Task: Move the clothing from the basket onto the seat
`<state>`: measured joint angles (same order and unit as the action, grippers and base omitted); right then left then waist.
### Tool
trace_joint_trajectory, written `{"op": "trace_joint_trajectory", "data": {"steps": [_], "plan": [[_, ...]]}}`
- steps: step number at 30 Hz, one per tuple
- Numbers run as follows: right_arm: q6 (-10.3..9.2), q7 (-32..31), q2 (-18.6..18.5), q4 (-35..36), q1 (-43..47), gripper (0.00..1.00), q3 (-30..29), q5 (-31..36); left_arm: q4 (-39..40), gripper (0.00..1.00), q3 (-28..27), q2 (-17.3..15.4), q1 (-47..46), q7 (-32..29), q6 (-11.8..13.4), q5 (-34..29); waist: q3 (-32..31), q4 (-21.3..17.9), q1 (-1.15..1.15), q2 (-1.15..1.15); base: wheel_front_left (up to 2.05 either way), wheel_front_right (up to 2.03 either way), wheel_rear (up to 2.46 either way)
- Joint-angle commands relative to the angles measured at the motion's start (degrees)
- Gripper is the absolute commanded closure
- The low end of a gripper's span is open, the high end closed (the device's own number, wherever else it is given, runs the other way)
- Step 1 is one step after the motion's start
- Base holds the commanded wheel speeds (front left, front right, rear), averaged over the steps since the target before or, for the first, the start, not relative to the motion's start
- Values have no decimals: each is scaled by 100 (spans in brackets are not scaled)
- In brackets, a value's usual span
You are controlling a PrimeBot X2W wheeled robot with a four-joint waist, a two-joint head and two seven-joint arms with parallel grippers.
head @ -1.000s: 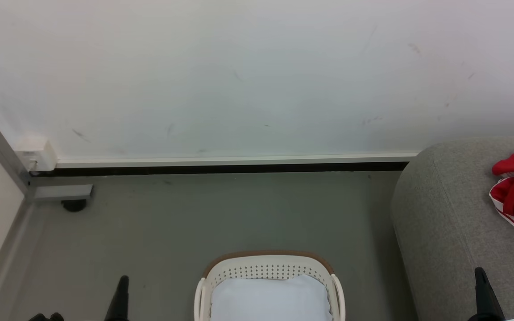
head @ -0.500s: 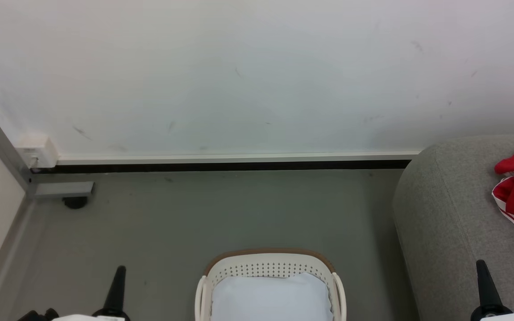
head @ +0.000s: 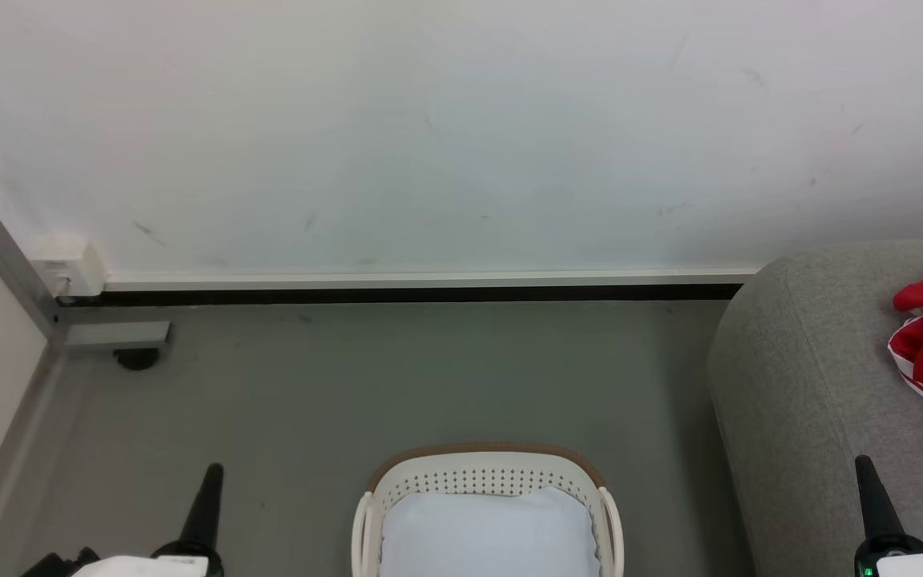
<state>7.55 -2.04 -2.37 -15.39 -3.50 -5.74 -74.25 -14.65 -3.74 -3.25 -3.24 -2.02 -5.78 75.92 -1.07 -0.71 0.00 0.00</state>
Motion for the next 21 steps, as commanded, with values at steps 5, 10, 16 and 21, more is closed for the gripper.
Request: {"op": "trace_joint_trajectory", "data": {"steps": [5,10,16,21], "plan": [[-8,-93,-63,67,-146,100,-30,-352,49,100,-76,-1,-126,-98,-53,324,16,9,0,0,0,0,0],[-9,-151,-64,80,-162,100,-40,-588,53,100,-110,3,-165,-159,-82,528,32,18,0,0,0,0,0],[-9,-219,-65,98,-201,100,-52,-865,56,100,-154,10,-200,-228,-100,779,51,29,0,0,0,0,0],[-10,-280,-67,113,-234,100,-63,-1091,58,100,-189,14,-227,-286,-126,1005,66,38,0,0,0,0,0]]}}
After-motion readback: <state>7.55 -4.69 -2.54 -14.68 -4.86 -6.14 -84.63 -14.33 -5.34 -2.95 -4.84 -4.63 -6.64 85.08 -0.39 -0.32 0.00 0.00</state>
